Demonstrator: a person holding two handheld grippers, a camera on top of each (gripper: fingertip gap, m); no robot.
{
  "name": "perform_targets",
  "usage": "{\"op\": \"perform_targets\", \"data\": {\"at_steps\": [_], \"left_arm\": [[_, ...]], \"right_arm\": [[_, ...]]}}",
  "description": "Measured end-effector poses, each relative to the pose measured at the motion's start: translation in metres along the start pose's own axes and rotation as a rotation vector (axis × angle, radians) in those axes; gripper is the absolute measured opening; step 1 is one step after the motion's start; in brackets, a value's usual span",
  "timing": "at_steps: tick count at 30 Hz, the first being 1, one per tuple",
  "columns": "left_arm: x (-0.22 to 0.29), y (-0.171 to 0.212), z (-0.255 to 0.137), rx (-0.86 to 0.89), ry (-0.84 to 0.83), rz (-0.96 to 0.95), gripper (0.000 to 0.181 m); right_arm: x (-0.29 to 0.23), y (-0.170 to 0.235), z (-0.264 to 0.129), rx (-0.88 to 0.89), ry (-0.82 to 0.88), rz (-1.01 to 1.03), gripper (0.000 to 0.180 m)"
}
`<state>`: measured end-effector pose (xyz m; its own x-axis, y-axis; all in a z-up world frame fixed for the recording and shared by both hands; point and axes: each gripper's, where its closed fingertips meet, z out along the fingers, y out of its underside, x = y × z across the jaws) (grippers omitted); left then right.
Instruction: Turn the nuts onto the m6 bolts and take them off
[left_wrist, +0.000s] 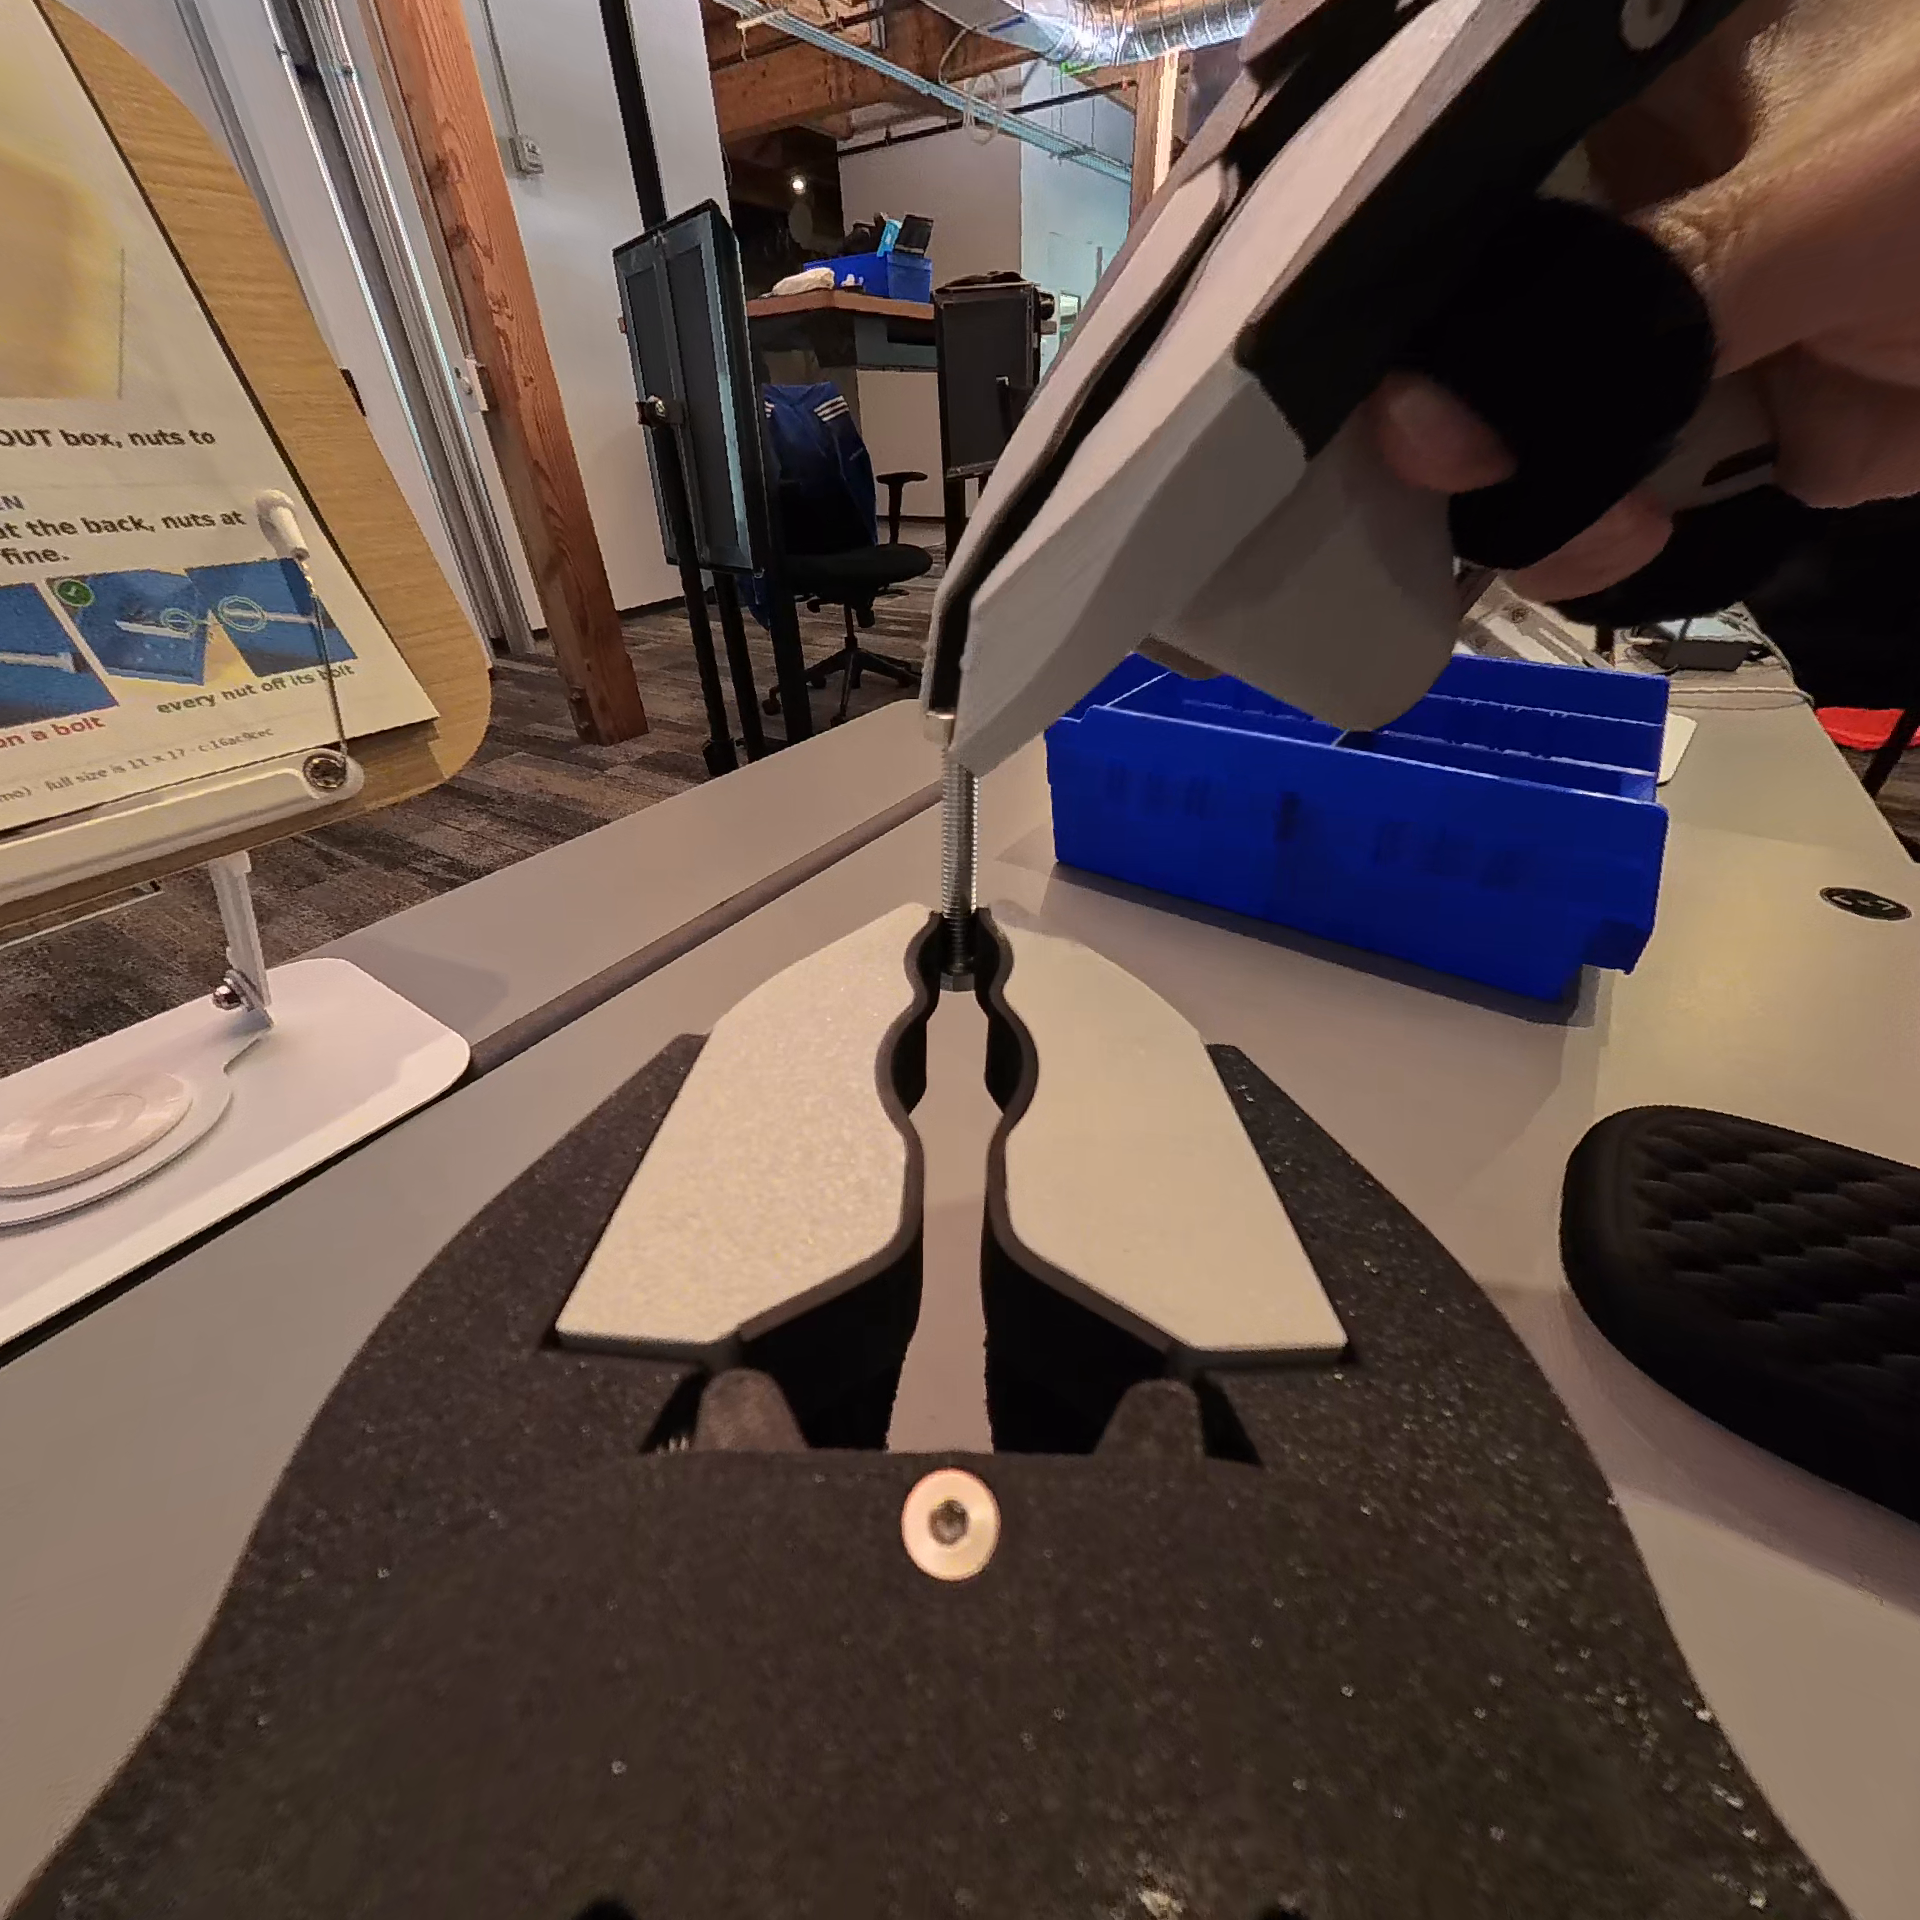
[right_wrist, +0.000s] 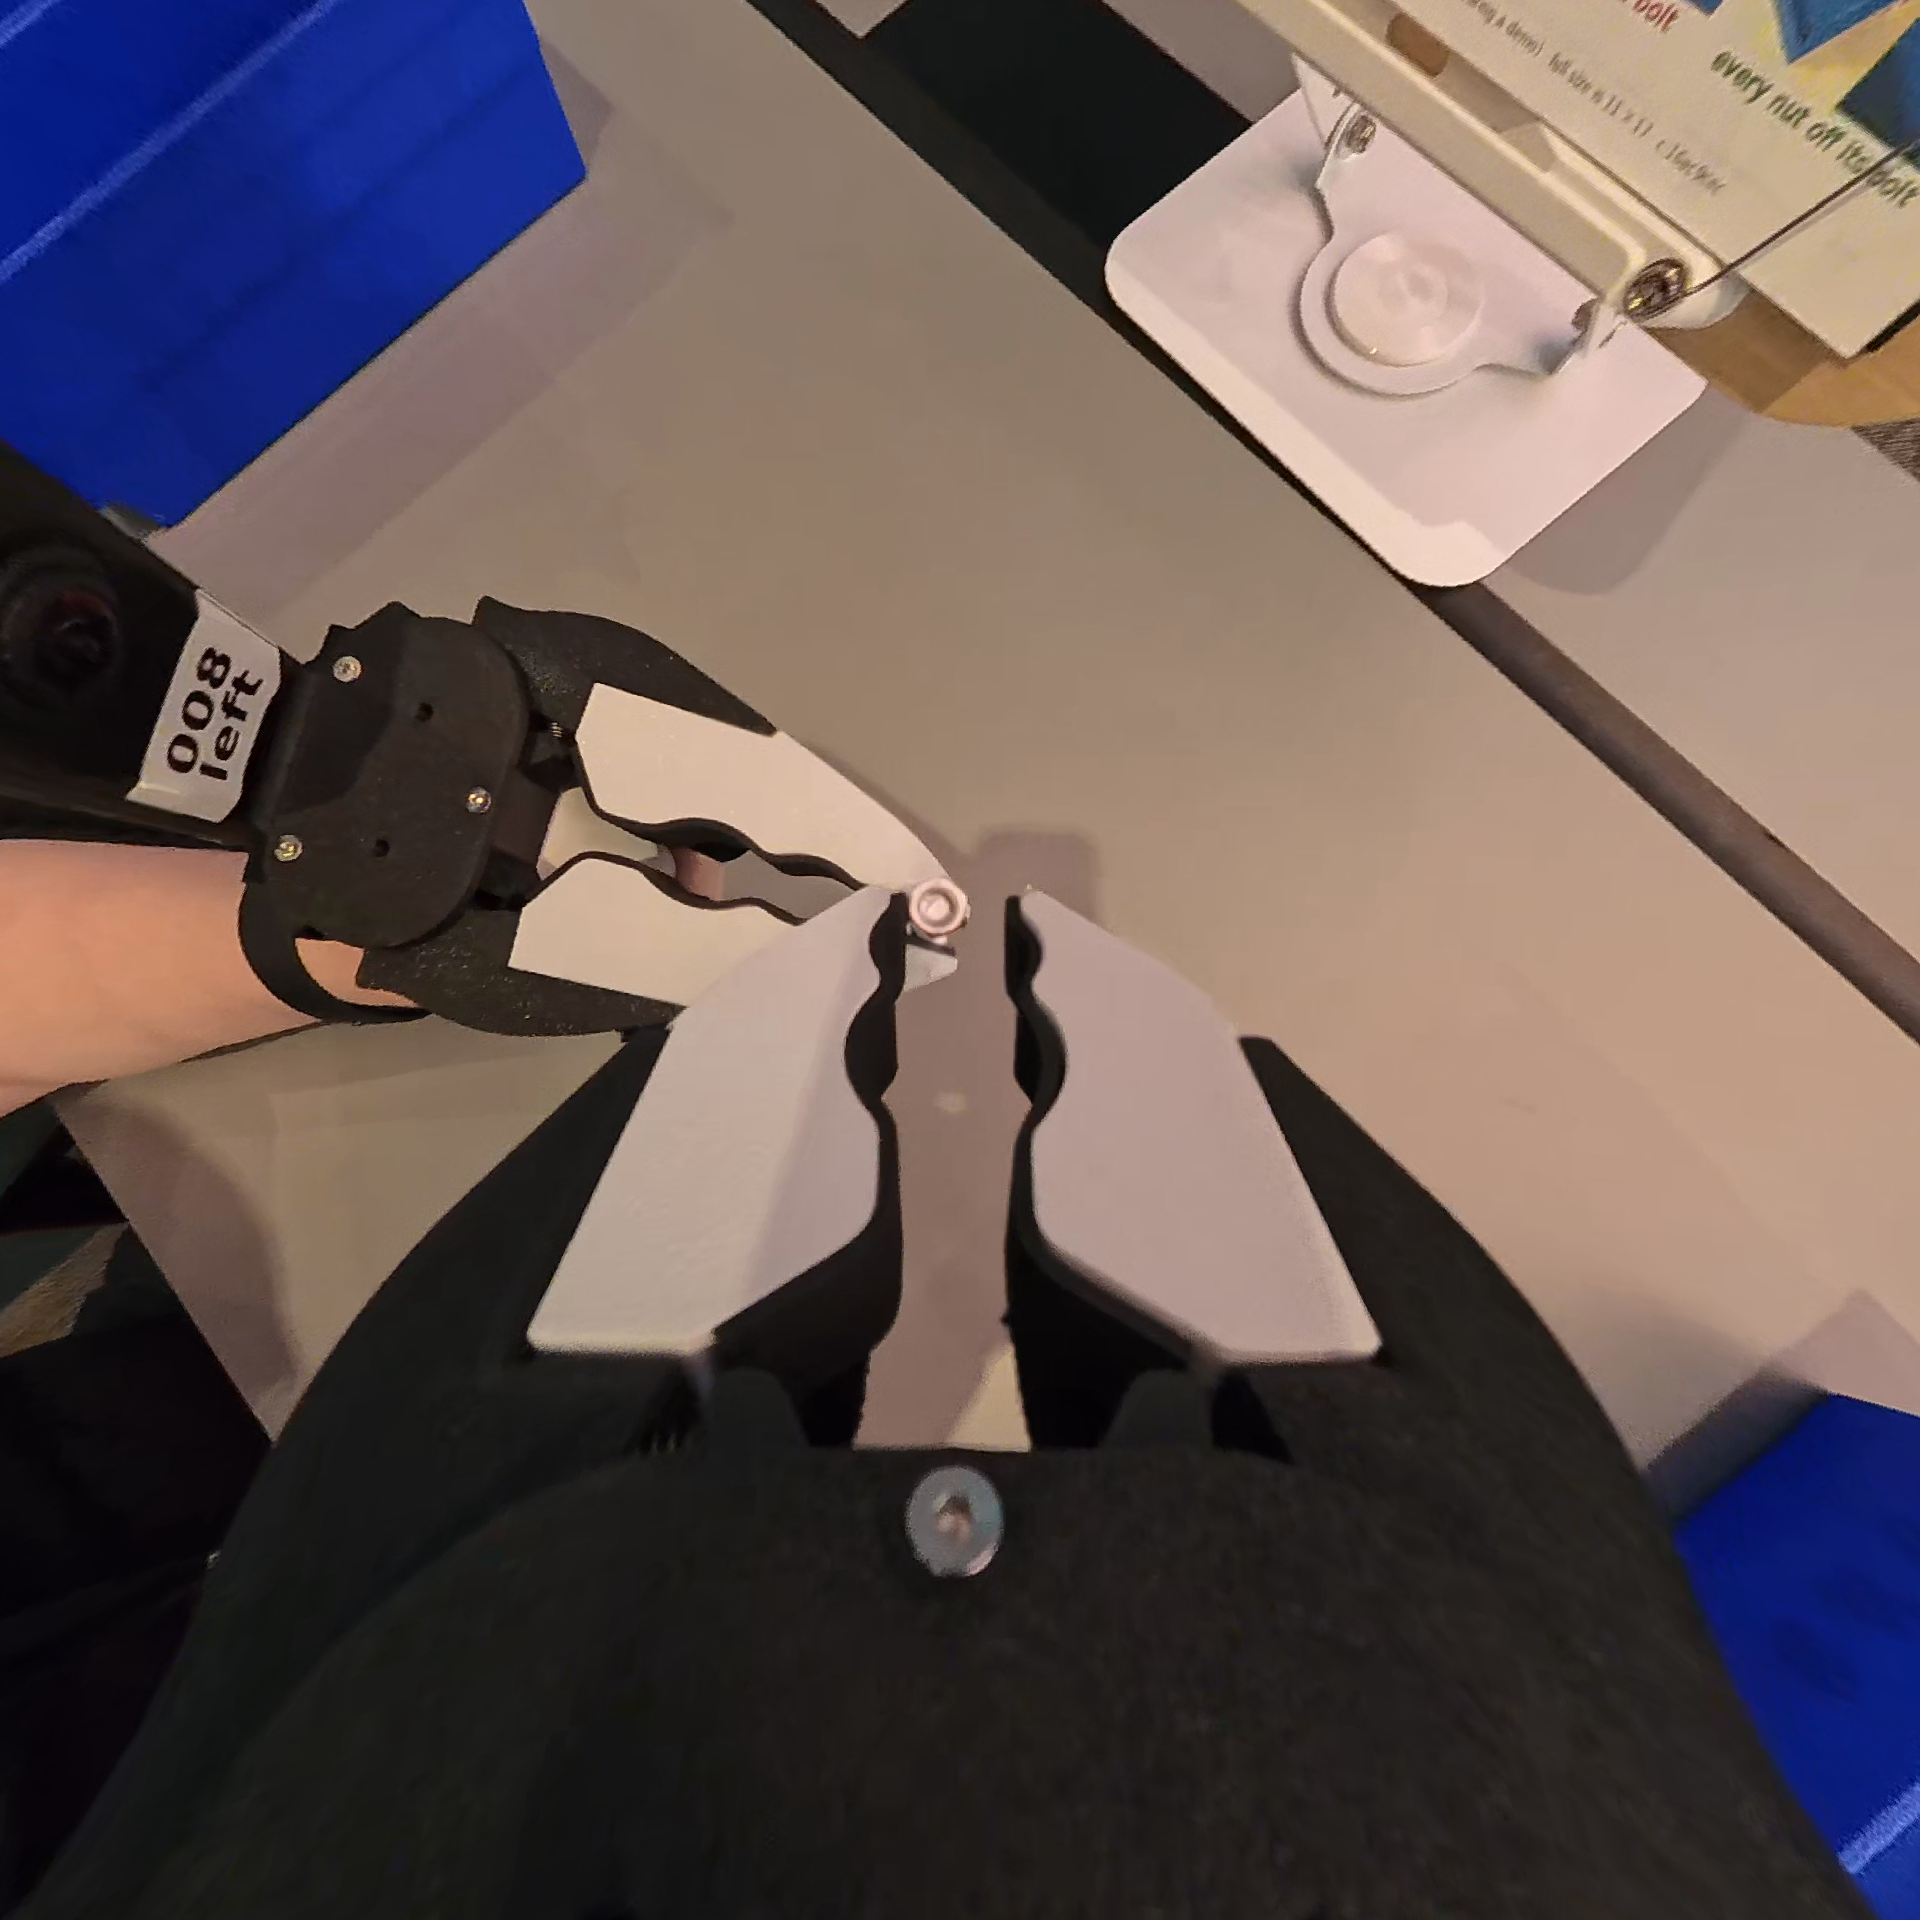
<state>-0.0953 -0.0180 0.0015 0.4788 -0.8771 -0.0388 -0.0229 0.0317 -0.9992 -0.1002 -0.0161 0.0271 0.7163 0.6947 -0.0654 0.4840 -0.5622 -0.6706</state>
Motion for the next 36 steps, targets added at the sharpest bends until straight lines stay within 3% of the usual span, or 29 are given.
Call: {"op": "perform_targets", "data": {"at_steps": [9, 18, 21, 36], "left_arm": [[0.007, -0.002, -0.001, -0.022, 0.082, 0.009, 0.005], [0.054, -0.015, -0.028, -0.076, 0.66, -0.24, 0.005], [0.066, -0.016, -0.04, -0.094, 0.778, -0.234, 0.005], [0.118, -0.034, -0.103, -0.06, 1.354, -0.376, 0.005]], "right_arm": [[-0.006, 0.004, -0.005, 0.0, -0.083, -0.03, 0.011], [-0.039, 0.02, -0.033, 0.085, -0.417, -0.34, 0.011], [-0.054, 0.026, -0.039, 0.139, -0.5, -0.518, 0.011], [-0.123, 0.047, -0.072, 0.319, -0.817, -0.969, 0.011]]}}
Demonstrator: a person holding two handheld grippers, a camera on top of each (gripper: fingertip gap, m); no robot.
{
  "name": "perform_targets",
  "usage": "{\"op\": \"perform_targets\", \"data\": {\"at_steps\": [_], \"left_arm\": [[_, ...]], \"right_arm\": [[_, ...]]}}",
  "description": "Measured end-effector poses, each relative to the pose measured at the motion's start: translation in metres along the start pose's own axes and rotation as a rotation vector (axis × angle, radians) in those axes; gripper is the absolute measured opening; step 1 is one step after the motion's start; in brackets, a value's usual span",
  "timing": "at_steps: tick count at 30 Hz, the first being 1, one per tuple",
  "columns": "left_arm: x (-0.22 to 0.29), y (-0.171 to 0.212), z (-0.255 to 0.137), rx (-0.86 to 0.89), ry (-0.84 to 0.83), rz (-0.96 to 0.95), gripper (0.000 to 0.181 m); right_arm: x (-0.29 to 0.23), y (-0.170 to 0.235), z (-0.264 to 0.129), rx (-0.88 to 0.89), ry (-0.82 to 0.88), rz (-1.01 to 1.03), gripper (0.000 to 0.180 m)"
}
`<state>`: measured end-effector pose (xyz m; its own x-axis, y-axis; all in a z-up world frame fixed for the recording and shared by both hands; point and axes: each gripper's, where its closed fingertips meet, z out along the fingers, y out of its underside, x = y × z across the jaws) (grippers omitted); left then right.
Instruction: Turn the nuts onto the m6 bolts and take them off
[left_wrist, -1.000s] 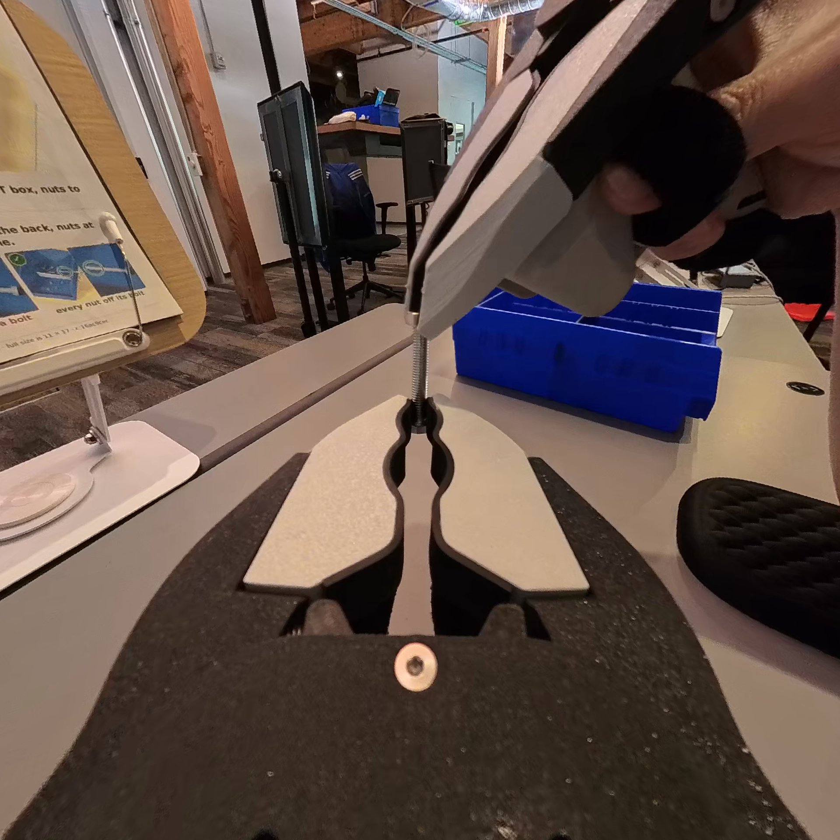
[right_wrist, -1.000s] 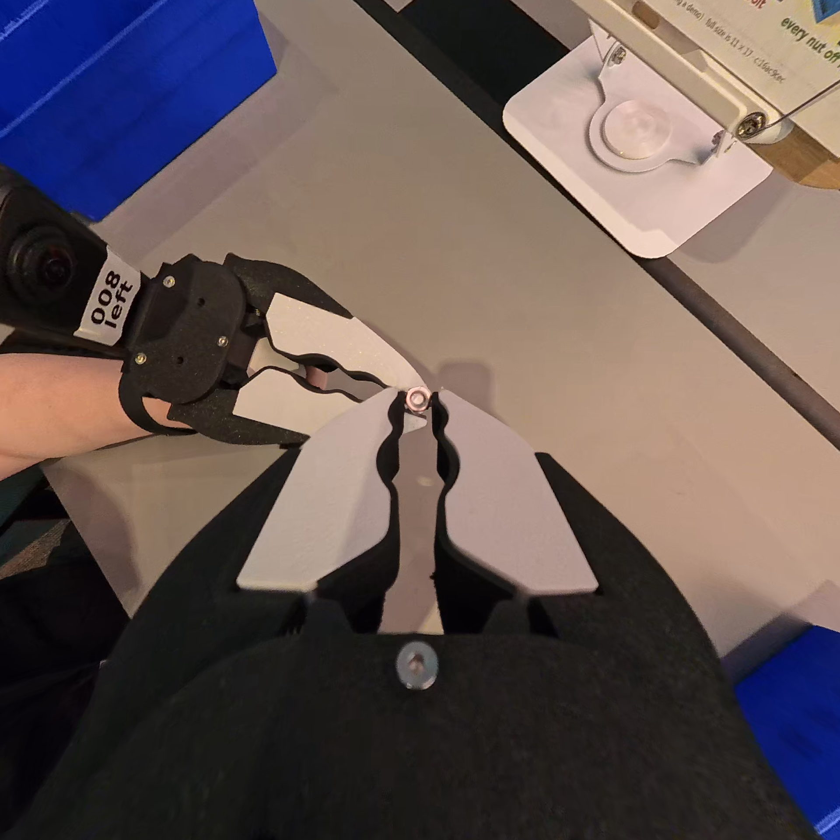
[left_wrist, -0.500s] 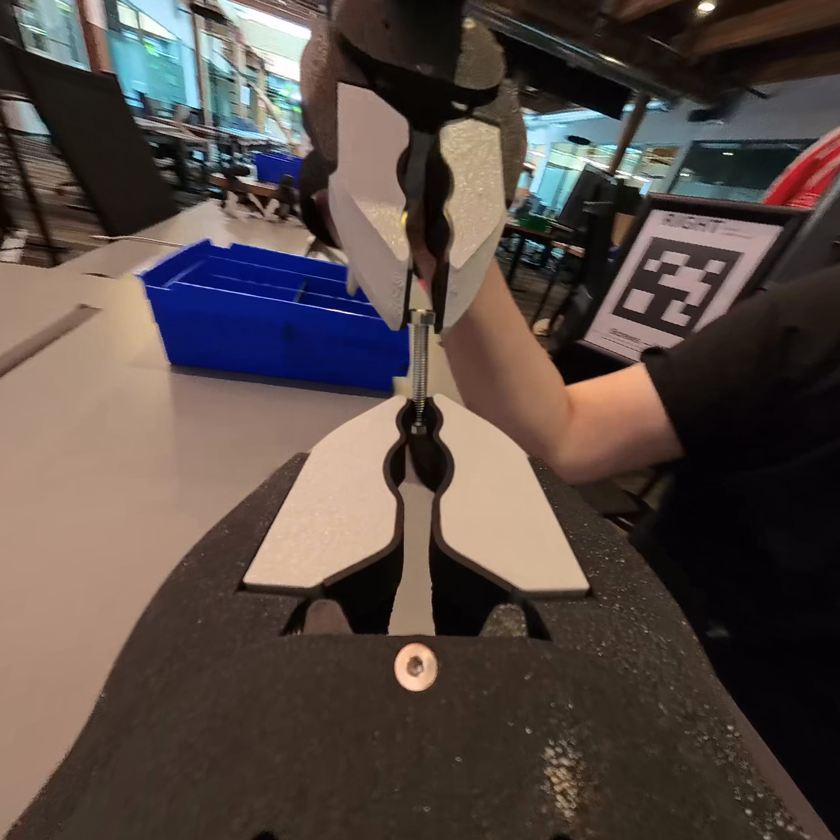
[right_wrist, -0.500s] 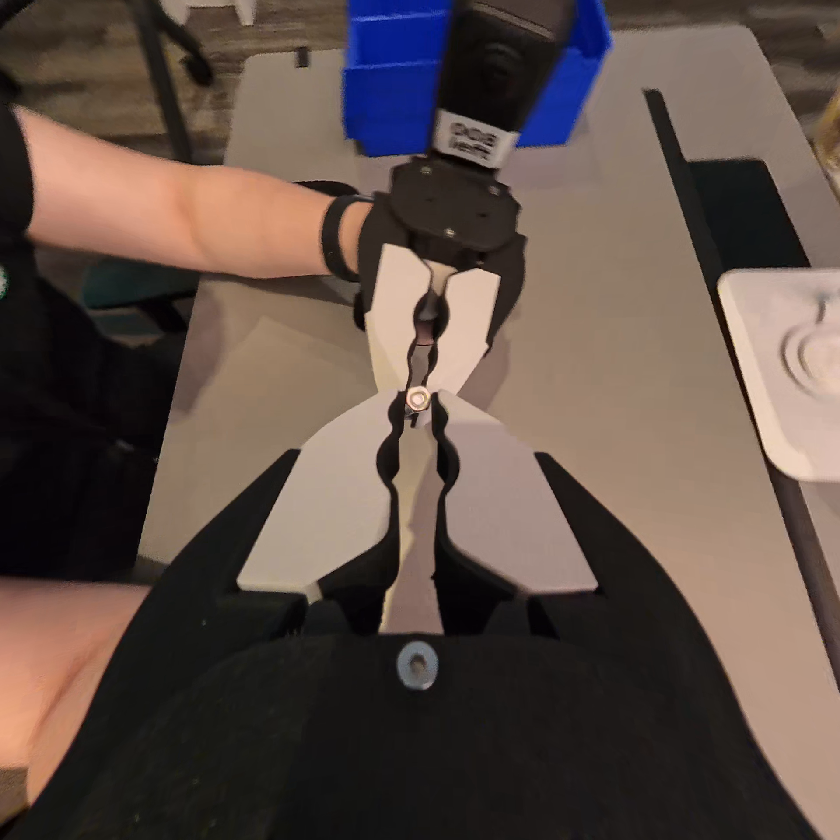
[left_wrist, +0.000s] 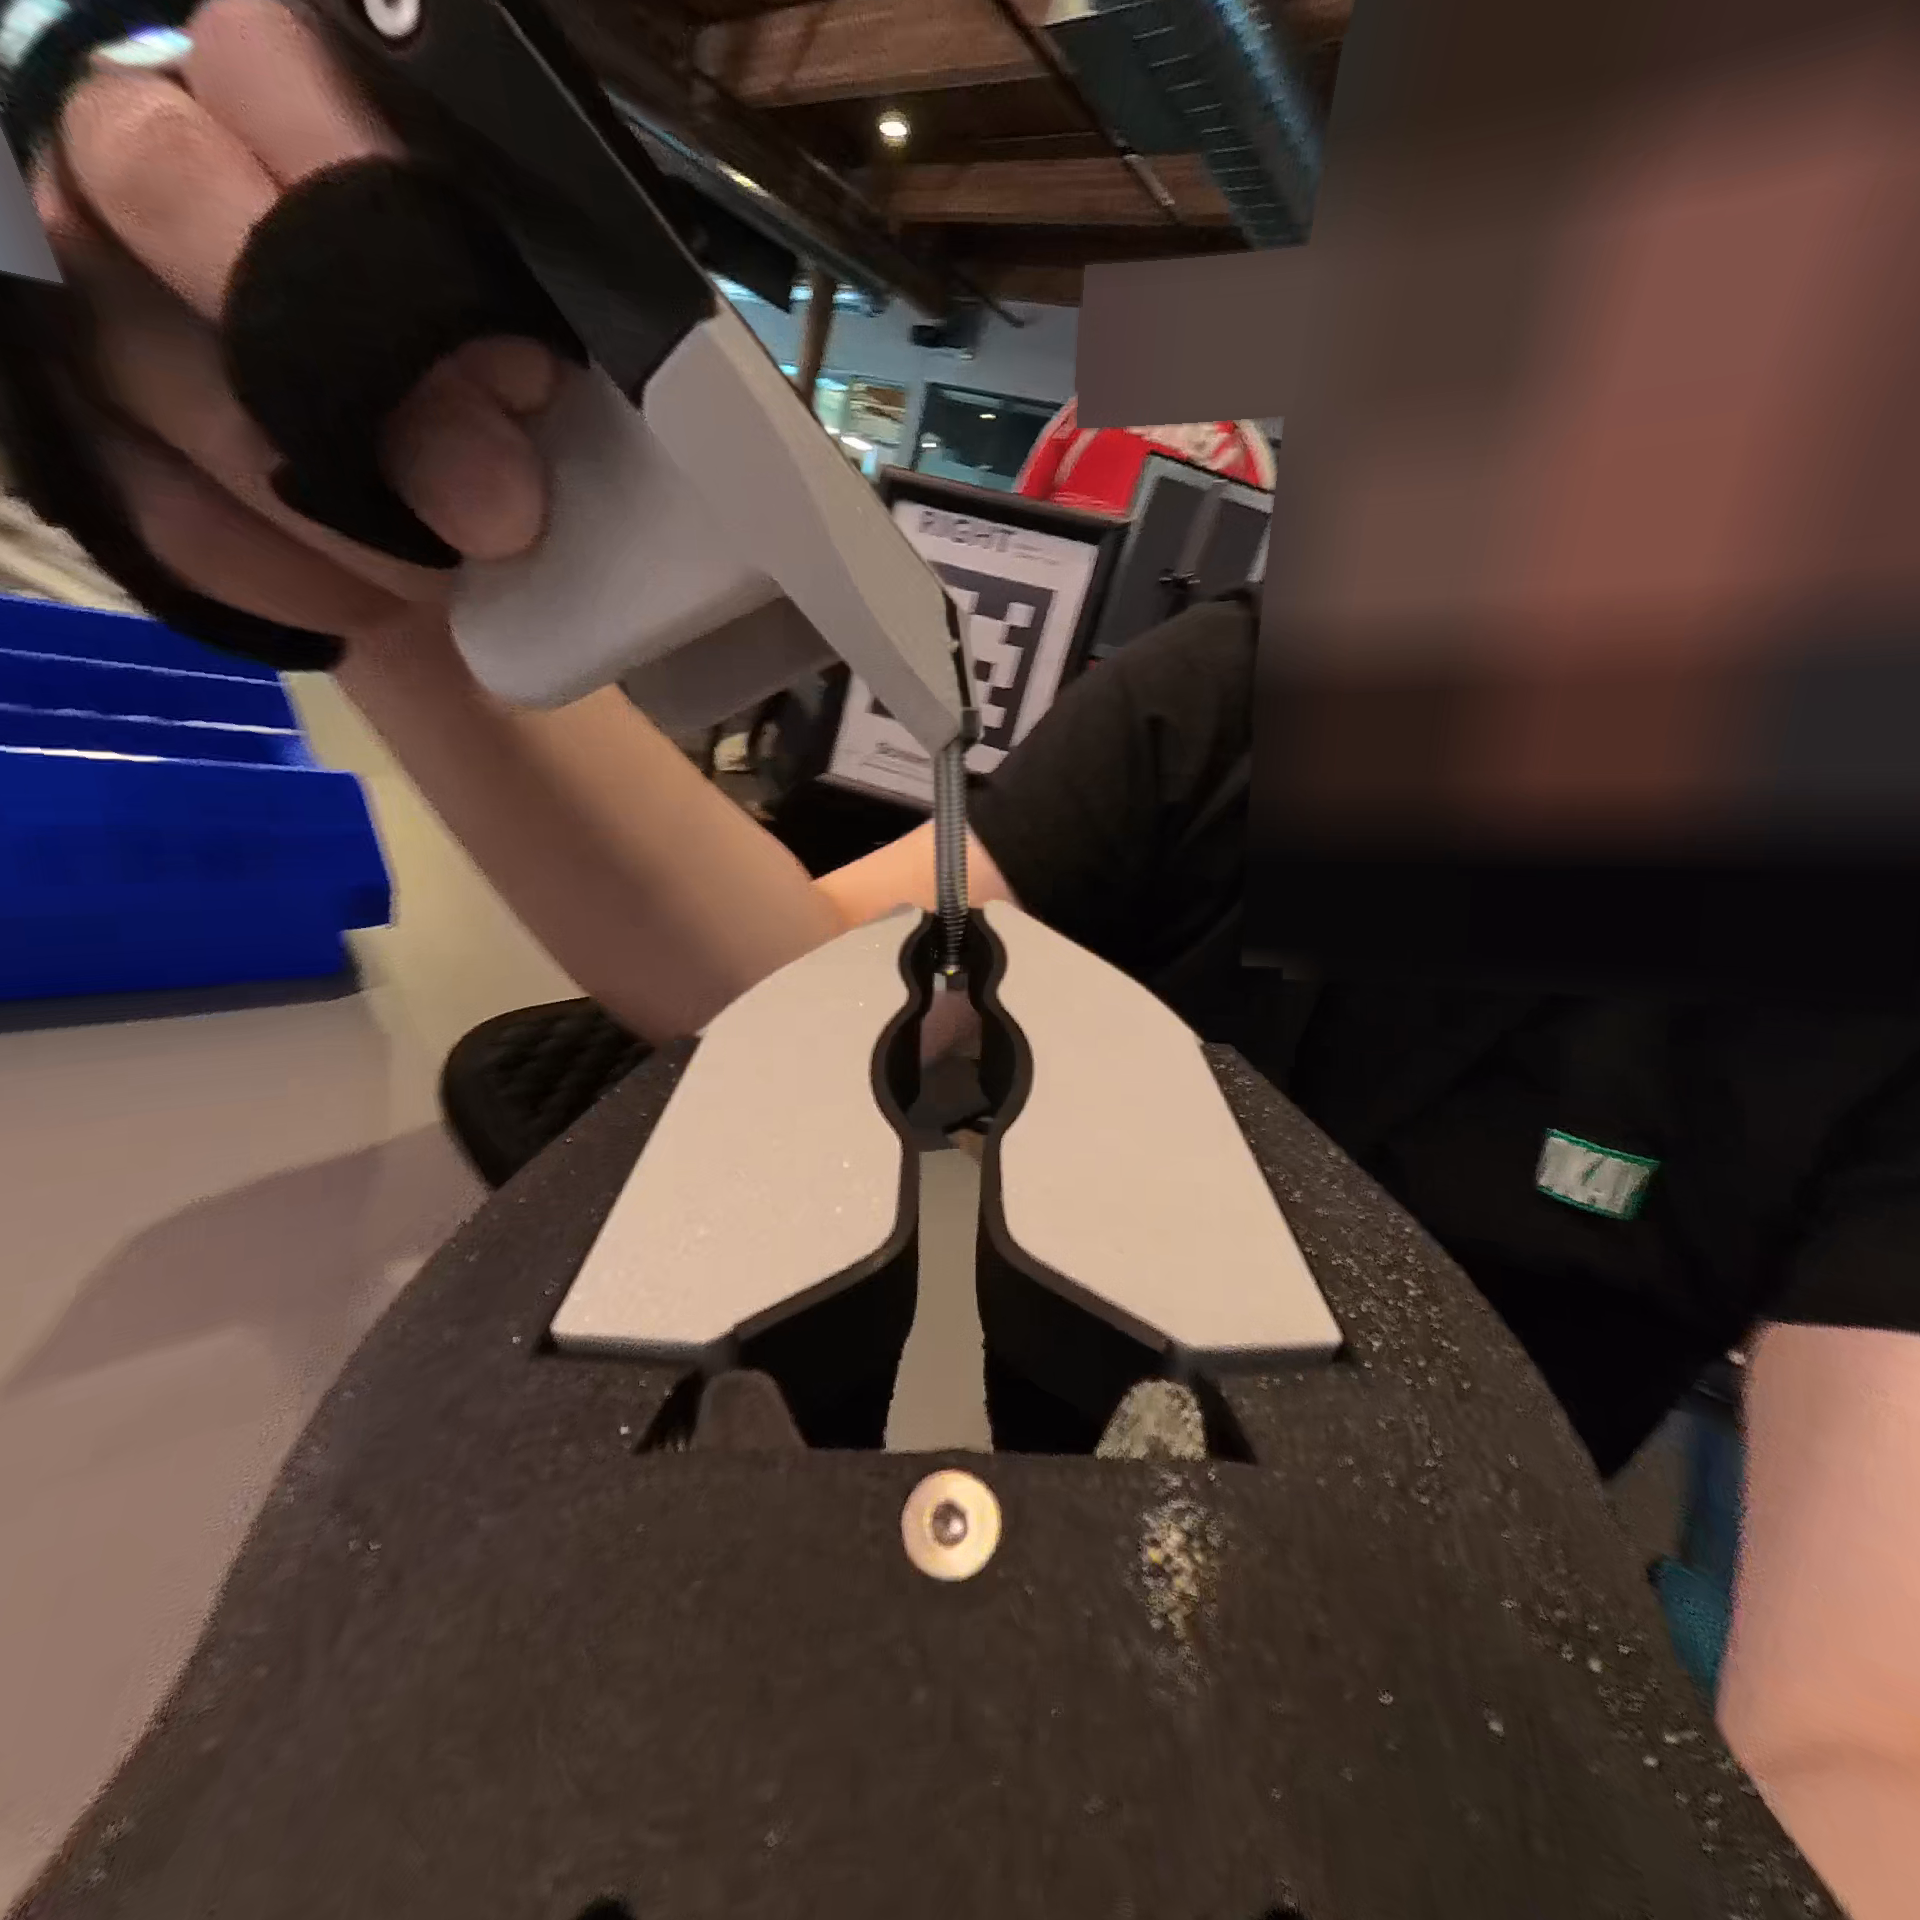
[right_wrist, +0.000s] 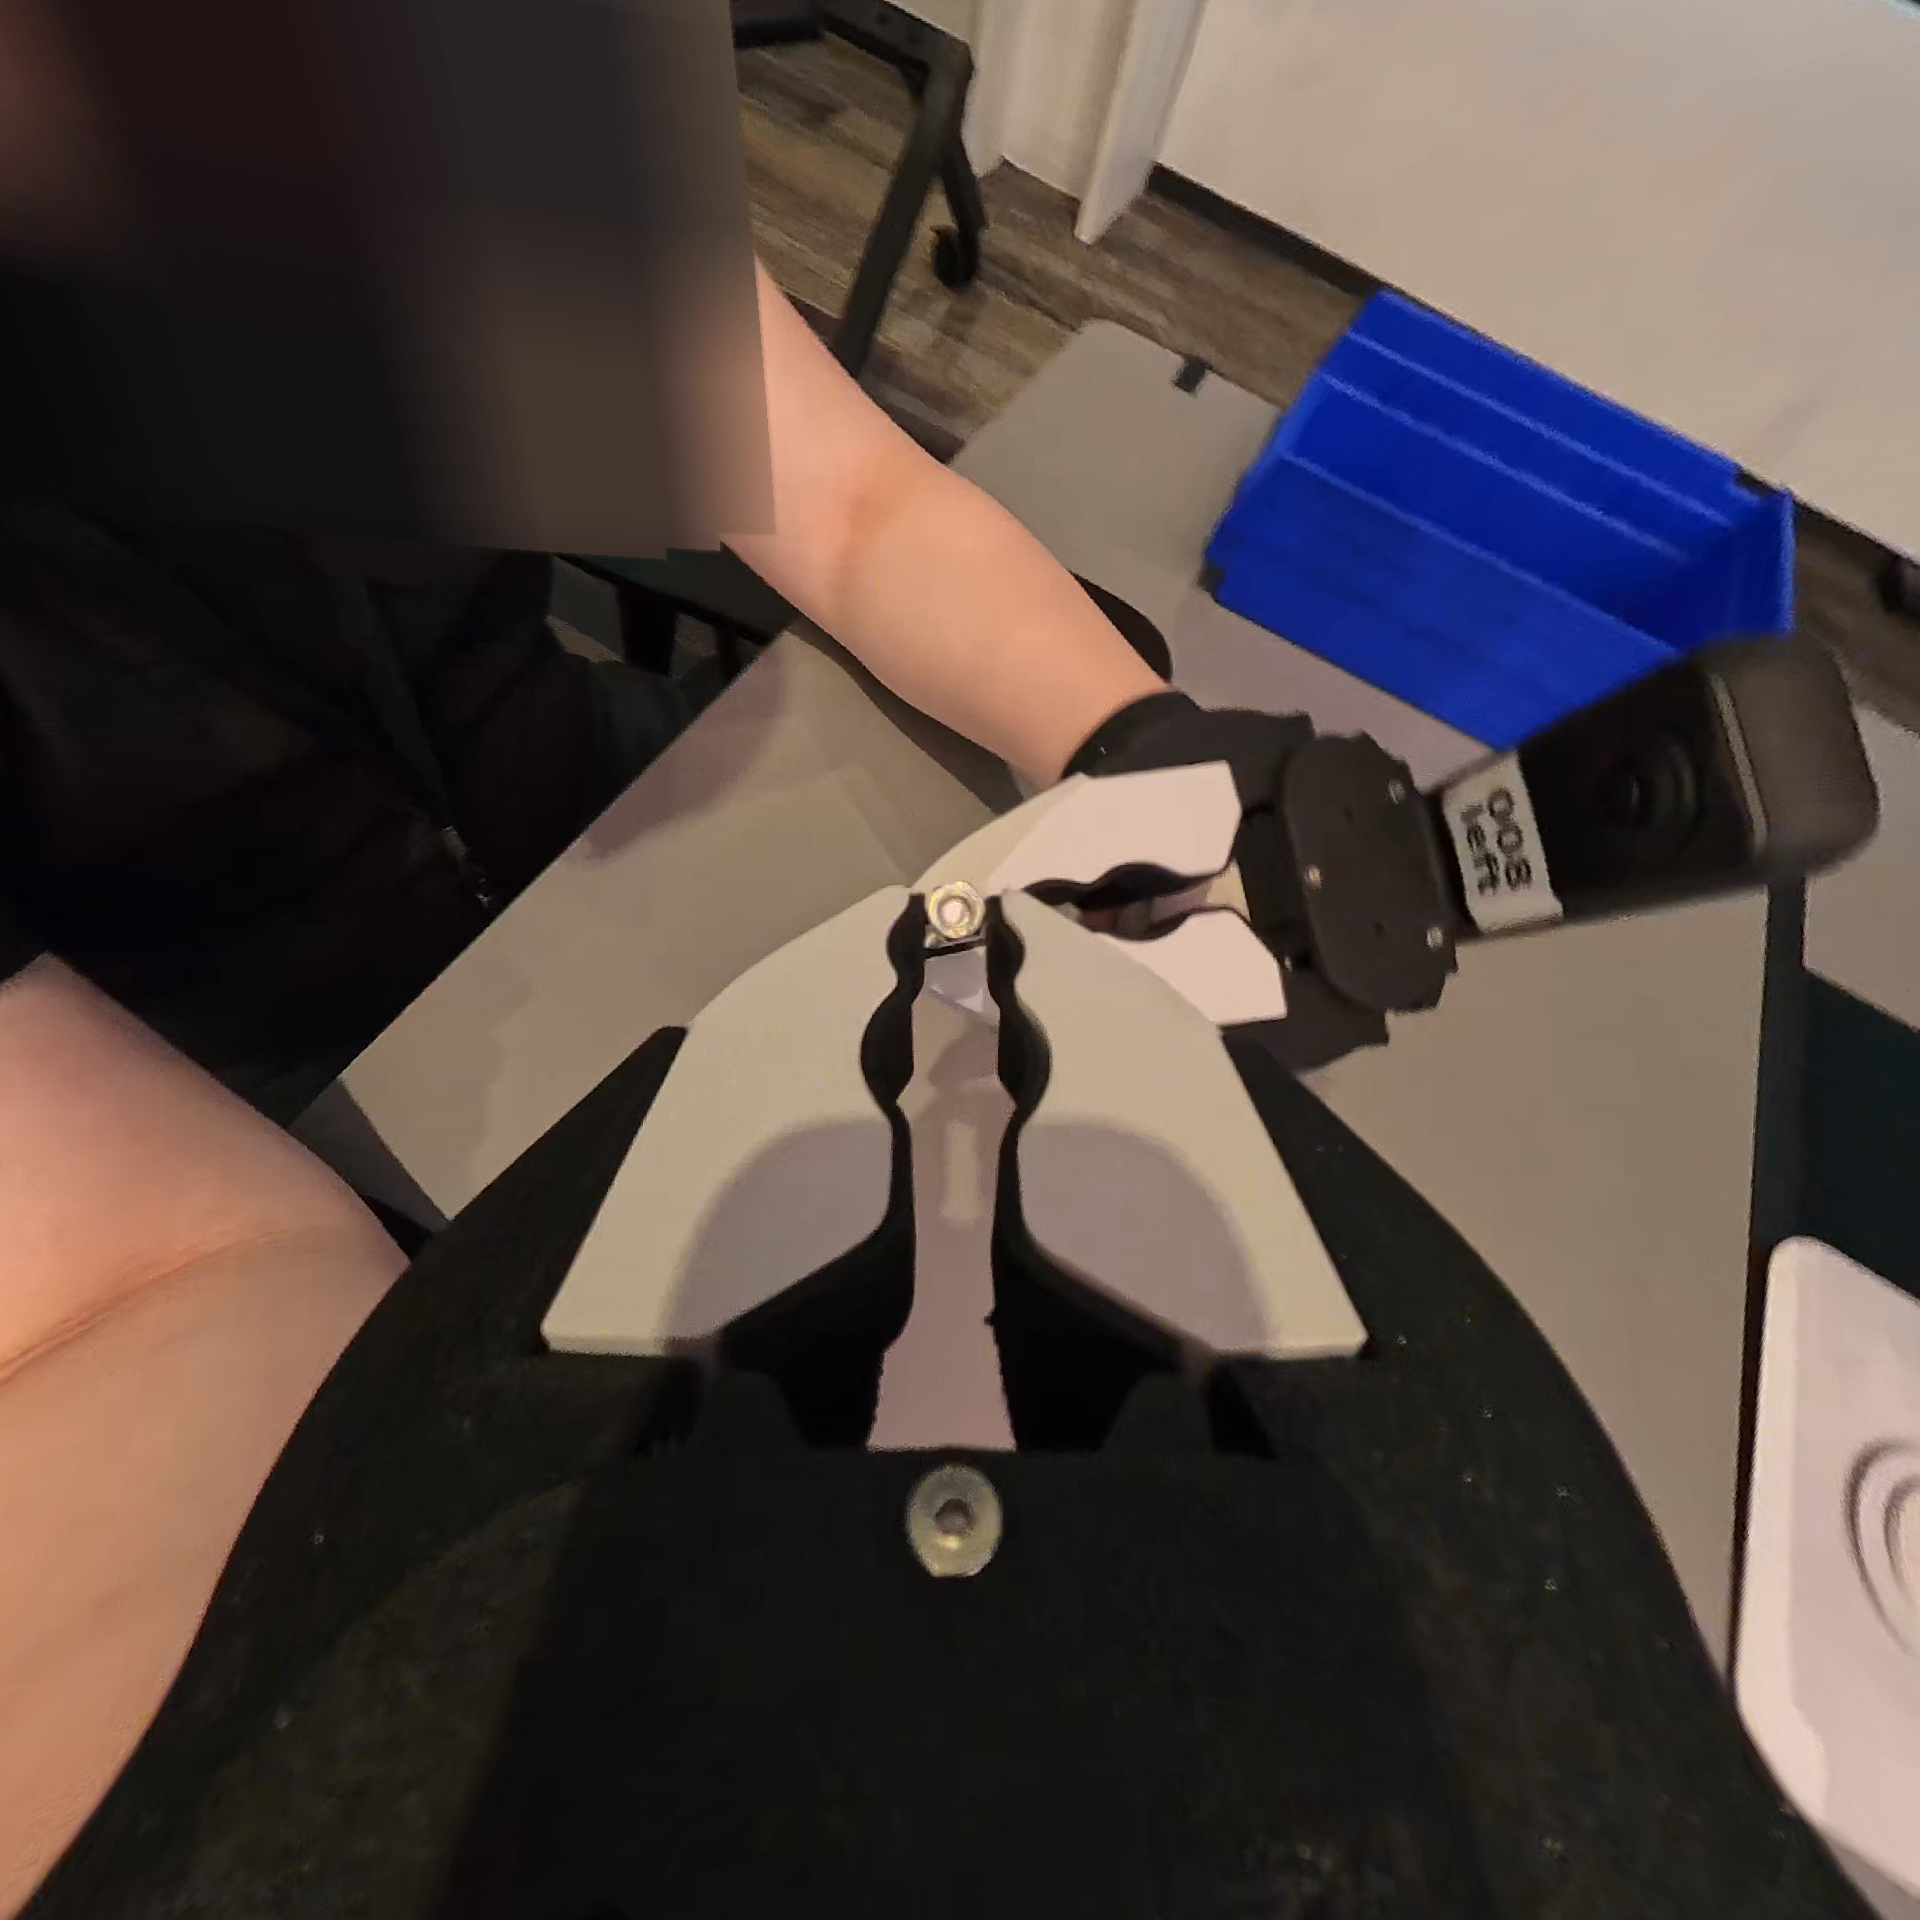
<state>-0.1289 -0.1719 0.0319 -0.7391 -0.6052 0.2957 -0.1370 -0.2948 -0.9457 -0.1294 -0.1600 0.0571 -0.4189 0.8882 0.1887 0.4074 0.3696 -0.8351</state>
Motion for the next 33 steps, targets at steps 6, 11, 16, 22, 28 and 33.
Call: {"op": "perform_targets", "data": {"at_steps": [6, 11, 16, 22, 28, 33], "left_arm": [[0.023, 0.008, 0.014, -0.012, 0.199, -0.064, 0.005], [0.022, 0.013, 0.017, -0.045, 0.188, -0.047, 0.005], [0.007, 0.009, 0.01, -0.024, 0.085, -0.035, 0.005], [-0.037, -0.011, -0.024, 0.087, -0.254, 0.034, 0.005], [-0.081, -0.042, -0.079, 0.219, -0.78, 0.22, 0.005], [-0.103, -0.036, -0.103, 0.126, -1.082, 0.298, 0.005]], "right_arm": [[-0.019, -0.013, 0.012, 0.043, -0.132, -0.099, 0.011], [-0.023, -0.011, 0.014, 0.036, -0.162, -0.093, 0.011], [-0.007, -0.008, 0.01, 0.041, -0.067, -0.025, 0.023], [0.04, -0.009, -0.024, 0.052, 0.282, 0.166, 0.037], [0.087, 0.011, -0.056, 0.033, 0.601, 0.615, 0.033], [0.117, 0.026, -0.064, 0.049, 0.809, 0.83, 0.032]]}}
